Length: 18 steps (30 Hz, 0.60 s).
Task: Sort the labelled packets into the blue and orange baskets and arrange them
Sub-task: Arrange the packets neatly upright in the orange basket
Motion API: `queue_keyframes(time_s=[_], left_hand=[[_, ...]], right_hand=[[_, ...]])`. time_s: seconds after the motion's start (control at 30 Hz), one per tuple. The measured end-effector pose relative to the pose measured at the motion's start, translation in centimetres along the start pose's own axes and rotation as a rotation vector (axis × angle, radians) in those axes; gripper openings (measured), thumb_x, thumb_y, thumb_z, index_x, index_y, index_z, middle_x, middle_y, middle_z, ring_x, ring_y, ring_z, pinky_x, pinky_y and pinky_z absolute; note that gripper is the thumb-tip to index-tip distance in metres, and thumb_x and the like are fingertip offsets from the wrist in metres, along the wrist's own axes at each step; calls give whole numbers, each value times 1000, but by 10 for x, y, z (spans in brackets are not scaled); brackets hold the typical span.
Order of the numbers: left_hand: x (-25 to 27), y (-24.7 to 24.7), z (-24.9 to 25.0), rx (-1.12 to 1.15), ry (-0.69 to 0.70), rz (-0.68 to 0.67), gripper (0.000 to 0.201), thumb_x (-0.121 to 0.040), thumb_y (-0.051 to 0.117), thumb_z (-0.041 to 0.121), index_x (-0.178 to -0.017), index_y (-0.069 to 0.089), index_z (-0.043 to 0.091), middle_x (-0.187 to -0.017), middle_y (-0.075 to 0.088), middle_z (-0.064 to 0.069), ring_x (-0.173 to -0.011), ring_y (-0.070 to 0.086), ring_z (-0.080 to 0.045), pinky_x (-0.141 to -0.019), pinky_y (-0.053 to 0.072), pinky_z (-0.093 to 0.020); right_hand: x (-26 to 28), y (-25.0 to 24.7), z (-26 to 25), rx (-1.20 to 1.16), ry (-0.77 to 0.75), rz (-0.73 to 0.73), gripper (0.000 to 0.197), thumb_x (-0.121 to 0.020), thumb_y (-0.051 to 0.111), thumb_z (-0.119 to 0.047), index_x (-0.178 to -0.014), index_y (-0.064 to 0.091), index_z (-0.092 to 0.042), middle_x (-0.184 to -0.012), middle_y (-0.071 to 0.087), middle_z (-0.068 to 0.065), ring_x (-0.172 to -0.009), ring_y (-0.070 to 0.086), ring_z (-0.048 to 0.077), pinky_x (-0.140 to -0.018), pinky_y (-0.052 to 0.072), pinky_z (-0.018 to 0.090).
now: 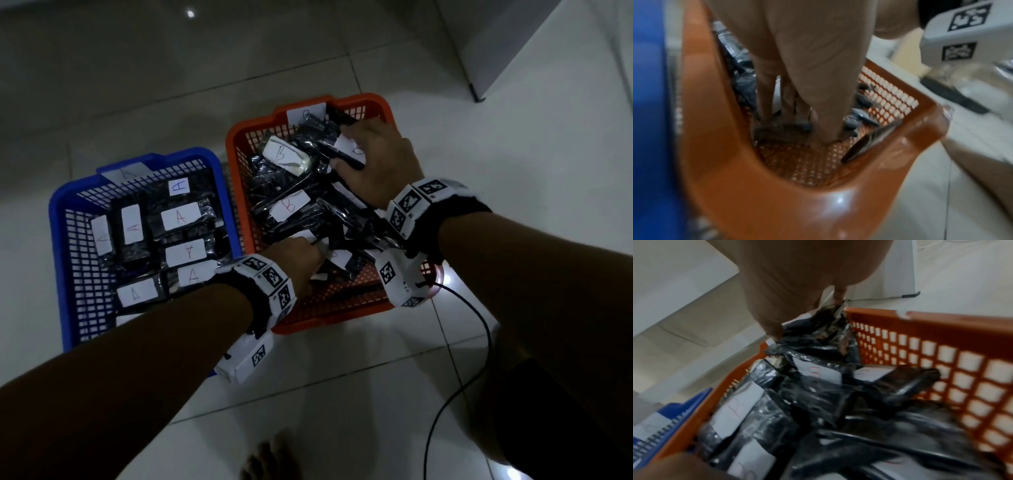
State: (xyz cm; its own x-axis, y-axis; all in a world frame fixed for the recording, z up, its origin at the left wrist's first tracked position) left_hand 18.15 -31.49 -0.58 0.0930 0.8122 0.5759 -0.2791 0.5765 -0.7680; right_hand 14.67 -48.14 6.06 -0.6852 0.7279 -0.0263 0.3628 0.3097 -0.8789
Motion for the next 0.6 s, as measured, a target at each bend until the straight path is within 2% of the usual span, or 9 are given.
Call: queue_keyframes(time_s=[0.07,0.1,0.2,0.27,0.33,0.43,0.5,0.53,0.6], left_hand=[[-1,5,1,-12,16,-16,26,-83,61,38,-84,64,12,-90,65,-5,-96,62,-23,-71,47,-25],[-2,7,1,-6,13,-27,31,-82,62,42,-81,63,12,-84,65,-5,-94,62,-22,-74,50,-28],[-9,10,-1,14,-26,-87,38,-72,74,47,-86,58,16,-92,64,-4,-95,59,-21,-79,51,-32],[-12,15,-4,62,-65,-129,49,-66,80,47,-96,58,14,-97,63,-4,-92,59,-22,-75,51,-31],[-15,20,-2,83,-76,-159,53,-66,80,47,-100,61,11,-95,63,-4,-87,61,-22,-70,50,-29],[-16,26,0,97,-78,-220,46,-71,74,53,-95,68,14,-96,65,0,-89,61,-19,-78,52,-31],[-14,27,1,74,-106,-312,49,-77,63,61,-104,68,21,-114,61,5,-105,56,-17,-93,47,-33],[-13,28,1,81,-131,-361,52,-79,57,65,-109,67,24,-124,57,5,-114,52,-17,-100,42,-34],[-10,24,2,136,-163,-422,54,-84,49,66,-119,62,26,-136,50,2,-125,44,-20,-105,35,-32]], right_hand=[[8,3,3,56,-56,-40,62,-85,62,-42,-140,47,-18,-139,48,2,-128,44,24,-100,38,45],[13,3,4,85,-83,-42,64,-85,61,-39,-142,44,-18,-141,46,3,-129,42,25,-99,39,47],[25,-7,4,151,-146,28,61,-82,60,-37,-139,46,-16,-138,48,5,-123,47,26,-92,40,44],[34,-18,-3,166,-228,117,49,-80,60,-35,-125,58,-16,-124,56,6,-110,54,26,-83,41,39],[44,-23,-12,141,-318,139,31,-81,59,-32,-106,66,-16,-109,61,6,-96,58,25,-75,42,34],[57,-8,-20,66,-371,-113,14,-83,57,-26,-85,68,-17,-85,67,0,-74,63,21,-63,51,30],[69,10,-27,49,-388,-321,14,-82,57,-22,-78,70,-18,-73,69,-2,-64,64,19,-60,54,31],[75,22,-25,31,-365,-438,15,-81,58,-19,-76,72,-17,-71,70,-1,-63,65,18,-62,55,31],[88,49,-16,71,-267,-689,15,-82,61,-13,-81,76,-17,-82,74,-1,-73,67,16,-71,53,26]])
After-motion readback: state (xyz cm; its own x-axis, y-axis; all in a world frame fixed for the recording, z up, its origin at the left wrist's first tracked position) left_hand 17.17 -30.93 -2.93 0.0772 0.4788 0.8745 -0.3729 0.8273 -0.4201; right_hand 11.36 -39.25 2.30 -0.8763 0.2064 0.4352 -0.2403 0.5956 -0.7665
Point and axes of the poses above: each hand's wrist, its own x-axis away from the middle knuckle, its own y-axis out of the palm, z = x × y, the point moved 8 cm from there along -x, towards the middle knuckle
